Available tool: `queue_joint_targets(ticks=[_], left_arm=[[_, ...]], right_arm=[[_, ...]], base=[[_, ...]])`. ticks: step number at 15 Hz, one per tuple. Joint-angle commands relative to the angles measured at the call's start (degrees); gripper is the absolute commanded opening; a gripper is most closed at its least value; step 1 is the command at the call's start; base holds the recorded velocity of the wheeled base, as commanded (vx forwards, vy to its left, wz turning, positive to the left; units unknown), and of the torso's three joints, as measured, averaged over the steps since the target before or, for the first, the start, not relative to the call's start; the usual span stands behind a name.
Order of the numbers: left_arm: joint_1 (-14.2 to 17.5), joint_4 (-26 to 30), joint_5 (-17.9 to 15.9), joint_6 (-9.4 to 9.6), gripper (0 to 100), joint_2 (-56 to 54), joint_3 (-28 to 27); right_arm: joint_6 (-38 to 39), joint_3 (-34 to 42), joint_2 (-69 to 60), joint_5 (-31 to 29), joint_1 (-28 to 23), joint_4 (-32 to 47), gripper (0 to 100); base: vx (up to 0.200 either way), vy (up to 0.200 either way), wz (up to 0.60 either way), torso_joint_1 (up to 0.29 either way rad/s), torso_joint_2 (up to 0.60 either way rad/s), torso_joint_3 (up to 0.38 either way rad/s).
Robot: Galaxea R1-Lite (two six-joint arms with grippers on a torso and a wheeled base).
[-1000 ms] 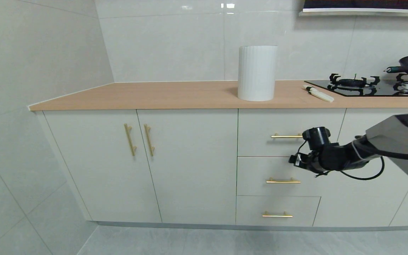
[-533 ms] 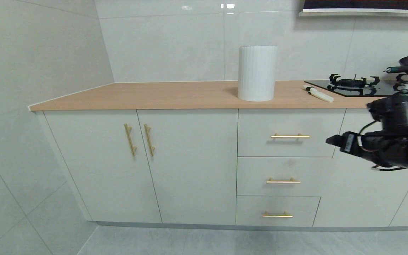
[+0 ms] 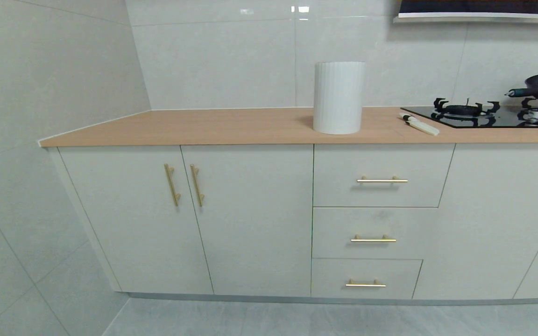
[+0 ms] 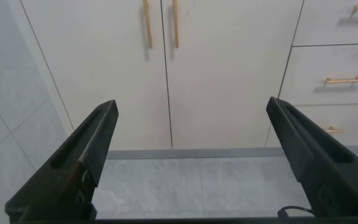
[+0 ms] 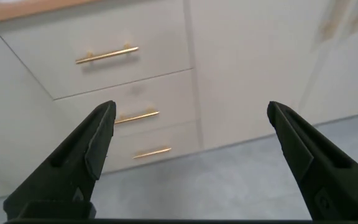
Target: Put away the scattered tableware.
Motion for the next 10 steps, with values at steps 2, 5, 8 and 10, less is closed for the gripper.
queue_joint_targets(ticks=[2,5,8,10], left_arm=[[0.0,0.0,0.0,0.00,100,0.0,0.0],[0.0,0.0,0.0,0.00,100,0.0,0.0],[0.0,0.0,0.0,0.00,100,0.0,0.0],[0.0,0.0,0.0,0.00,100,0.0,0.0]], right_arm=[[-7.0,5.8,-28.4,-2.1,-1.4,13.3,100],[-8.9,5.9,-38.6,-1.8,-5.7,19.2,100],[-9.7,9.5,-42.7,-2.8,-6.7,18.1,100],[-9.6,12.6,-42.7,-3.8,-6.7,15.2,100]], base=[[0.000,0.000,0.00,0.000,0.00,0.000],[0.000,0.000,0.00,0.000,0.00,0.000],[0.000,0.000,0.00,0.000,0.00,0.000],[0.000,0.000,0.00,0.000,0.00,0.000]])
